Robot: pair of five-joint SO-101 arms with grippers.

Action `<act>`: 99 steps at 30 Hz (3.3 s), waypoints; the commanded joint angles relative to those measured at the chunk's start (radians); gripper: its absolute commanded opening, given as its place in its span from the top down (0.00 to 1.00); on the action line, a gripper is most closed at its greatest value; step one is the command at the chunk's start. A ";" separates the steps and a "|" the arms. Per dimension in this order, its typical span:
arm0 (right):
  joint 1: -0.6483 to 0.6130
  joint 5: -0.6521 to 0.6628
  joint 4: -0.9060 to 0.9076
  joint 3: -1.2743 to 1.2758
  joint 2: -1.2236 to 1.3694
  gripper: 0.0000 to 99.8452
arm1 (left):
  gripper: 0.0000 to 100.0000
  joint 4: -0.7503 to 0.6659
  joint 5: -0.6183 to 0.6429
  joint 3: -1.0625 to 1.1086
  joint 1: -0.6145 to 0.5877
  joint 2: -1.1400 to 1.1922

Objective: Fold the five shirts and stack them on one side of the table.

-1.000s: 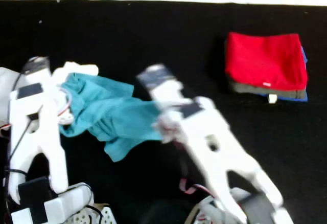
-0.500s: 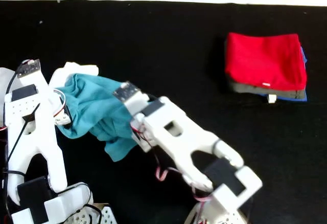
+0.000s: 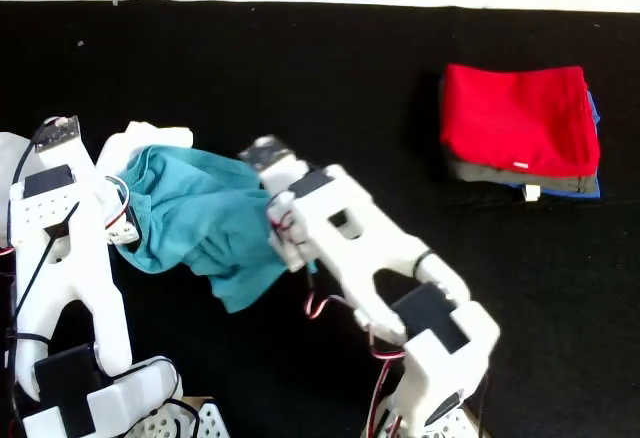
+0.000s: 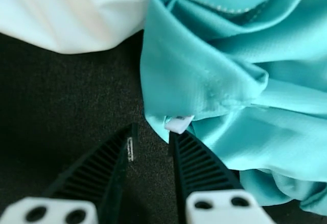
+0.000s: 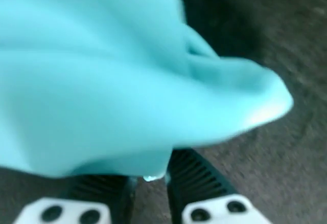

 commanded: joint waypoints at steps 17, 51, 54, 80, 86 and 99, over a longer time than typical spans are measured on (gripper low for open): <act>0.404 0.284 0.243 -0.044 -0.700 0.99 | 0.88 0.411 -0.005 -0.470 -0.021 -0.028; 0.469 0.299 0.226 0.082 -0.912 0.99 | 0.88 0.107 -0.100 -0.064 0.252 0.263; 0.467 0.299 0.225 0.082 -0.912 0.99 | 0.88 0.064 -0.032 -0.070 0.255 0.259; 0.467 0.301 0.226 0.082 -0.918 0.99 | 0.79 -0.017 0.015 0.042 0.332 0.271; 0.467 0.301 0.226 0.084 -0.914 0.99 | 0.81 -0.037 0.015 0.039 0.332 0.315; 0.481 0.295 0.062 0.259 -0.920 0.99 | 0.99 0.235 0.023 -0.341 0.358 0.387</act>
